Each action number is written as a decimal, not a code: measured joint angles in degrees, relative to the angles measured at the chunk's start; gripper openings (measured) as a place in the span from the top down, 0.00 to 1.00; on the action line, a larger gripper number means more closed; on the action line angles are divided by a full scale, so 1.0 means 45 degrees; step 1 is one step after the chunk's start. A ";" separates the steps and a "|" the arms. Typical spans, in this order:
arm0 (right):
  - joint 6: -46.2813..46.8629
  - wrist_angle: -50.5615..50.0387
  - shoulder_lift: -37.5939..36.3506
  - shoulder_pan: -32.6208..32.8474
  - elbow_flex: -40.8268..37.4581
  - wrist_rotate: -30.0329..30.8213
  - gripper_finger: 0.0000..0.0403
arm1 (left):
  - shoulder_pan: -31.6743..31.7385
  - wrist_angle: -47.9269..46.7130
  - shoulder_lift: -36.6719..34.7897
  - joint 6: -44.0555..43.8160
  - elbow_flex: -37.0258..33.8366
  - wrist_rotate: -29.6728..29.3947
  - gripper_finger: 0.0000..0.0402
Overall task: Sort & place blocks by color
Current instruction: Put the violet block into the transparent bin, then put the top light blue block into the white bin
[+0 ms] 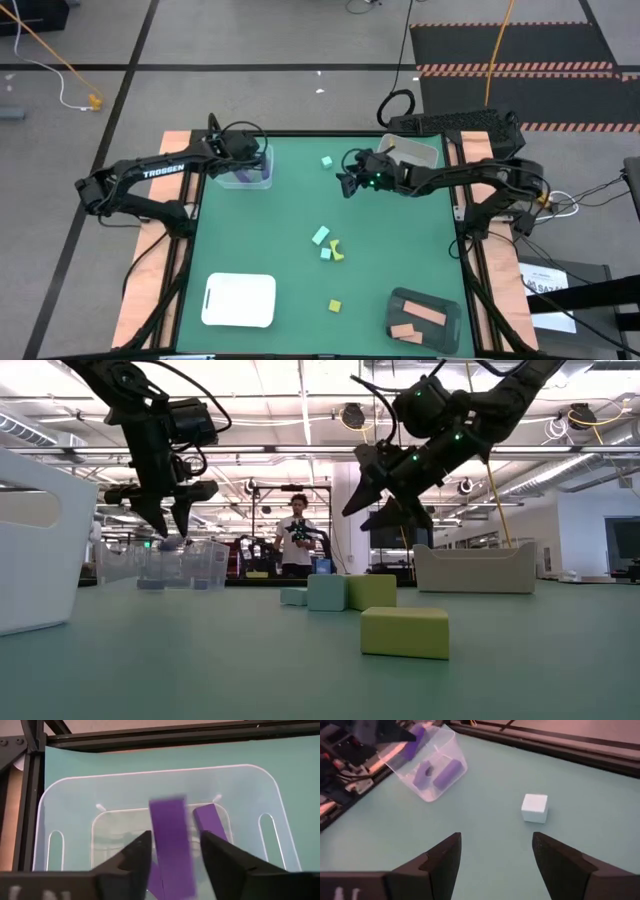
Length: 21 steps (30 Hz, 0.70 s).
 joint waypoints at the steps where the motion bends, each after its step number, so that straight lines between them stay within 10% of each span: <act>1: -0.0073 -0.0024 0.0056 -0.0001 0.0000 0.0000 0.40 | 0.0000 0.0005 0.0000 0.0000 0.0000 0.0002 0.55; 12: -0.2915 0.1228 0.0117 0.0771 0.0000 -0.0928 0.33 | -0.0024 -0.0093 -0.0005 0.0037 0.0000 0.0684 0.33; 21: -0.1230 0.1432 0.0124 0.0523 0.0005 0.0862 0.32 | -0.0313 0.0794 -0.0718 0.0161 0.0000 0.2043 0.33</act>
